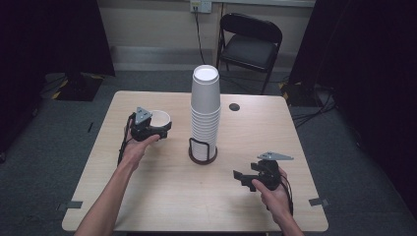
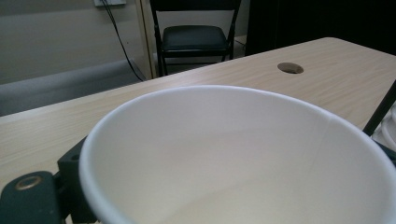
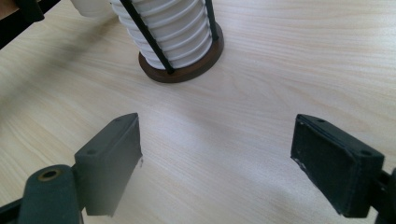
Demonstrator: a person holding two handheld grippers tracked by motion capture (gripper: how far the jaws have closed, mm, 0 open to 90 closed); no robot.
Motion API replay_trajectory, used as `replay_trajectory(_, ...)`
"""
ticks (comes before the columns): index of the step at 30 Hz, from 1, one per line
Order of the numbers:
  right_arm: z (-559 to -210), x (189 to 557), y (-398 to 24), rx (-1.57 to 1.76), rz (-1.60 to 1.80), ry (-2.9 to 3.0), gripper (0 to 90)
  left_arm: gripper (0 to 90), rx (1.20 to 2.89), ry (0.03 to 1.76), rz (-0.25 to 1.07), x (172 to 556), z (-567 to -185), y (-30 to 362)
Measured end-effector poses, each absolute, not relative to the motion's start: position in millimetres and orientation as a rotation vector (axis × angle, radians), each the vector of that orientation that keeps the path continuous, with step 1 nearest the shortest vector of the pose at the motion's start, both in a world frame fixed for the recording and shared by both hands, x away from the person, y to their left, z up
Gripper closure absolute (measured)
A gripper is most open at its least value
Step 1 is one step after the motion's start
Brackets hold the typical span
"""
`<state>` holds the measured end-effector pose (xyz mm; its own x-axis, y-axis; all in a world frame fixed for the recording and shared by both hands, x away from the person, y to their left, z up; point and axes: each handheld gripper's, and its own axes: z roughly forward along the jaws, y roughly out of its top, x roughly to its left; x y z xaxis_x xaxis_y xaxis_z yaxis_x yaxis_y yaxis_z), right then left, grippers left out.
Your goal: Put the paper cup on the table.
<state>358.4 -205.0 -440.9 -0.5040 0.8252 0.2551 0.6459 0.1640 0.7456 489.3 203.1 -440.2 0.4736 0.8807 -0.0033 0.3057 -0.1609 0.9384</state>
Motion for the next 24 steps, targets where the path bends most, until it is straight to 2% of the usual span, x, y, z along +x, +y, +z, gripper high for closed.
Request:
replay_trajectory(16,-441,357,-206,1.433,1.259,2.226,15.5,8.9,1.755,1.011,0.638,485,-455,205)
replay_trajectory(24,-443,358,-203,1.43,1.253,2.237,15.5,8.8,1.769,0.998,0.642,481,-458,206)
